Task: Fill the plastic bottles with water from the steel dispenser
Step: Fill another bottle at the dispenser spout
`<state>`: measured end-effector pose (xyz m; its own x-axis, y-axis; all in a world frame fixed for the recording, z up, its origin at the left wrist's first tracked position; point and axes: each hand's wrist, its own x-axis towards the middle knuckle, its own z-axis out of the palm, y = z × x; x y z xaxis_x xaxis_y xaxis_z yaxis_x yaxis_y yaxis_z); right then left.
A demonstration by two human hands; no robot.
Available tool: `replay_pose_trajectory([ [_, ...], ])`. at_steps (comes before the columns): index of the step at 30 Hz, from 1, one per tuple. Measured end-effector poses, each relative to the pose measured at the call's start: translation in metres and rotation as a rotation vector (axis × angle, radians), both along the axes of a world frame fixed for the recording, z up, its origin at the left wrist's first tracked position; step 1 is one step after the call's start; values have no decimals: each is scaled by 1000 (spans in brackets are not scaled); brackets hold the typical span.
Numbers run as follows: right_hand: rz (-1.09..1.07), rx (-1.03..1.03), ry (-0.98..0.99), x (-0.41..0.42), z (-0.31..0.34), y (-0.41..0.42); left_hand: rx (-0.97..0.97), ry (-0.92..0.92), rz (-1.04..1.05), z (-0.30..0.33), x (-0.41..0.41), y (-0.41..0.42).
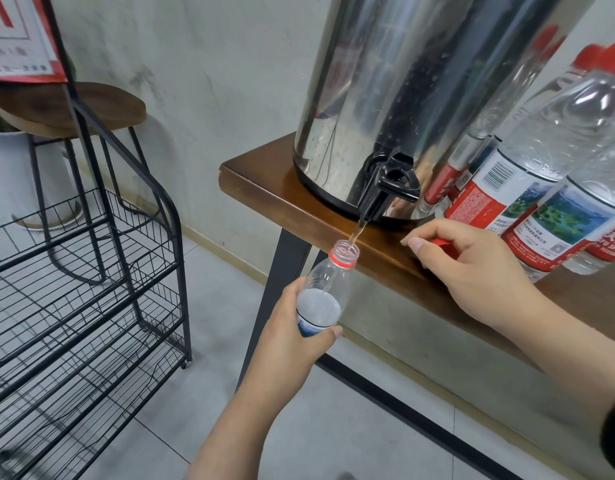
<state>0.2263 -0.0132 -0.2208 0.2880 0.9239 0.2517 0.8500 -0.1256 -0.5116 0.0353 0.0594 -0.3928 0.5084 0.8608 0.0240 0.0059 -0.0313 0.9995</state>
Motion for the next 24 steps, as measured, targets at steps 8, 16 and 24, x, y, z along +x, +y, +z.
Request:
replay_pose_trajectory([
  [8, -4, -8, 14, -1, 0, 0, -2, 3, -4, 1, 0, -1],
  [16, -1, 4, 10, 0, -1, 0, -7, -2, -11, 0, -1, 0],
  [24, 4, 0, 9, 0, -1, 0, 0, -2, -11, -1, 0, 1],
])
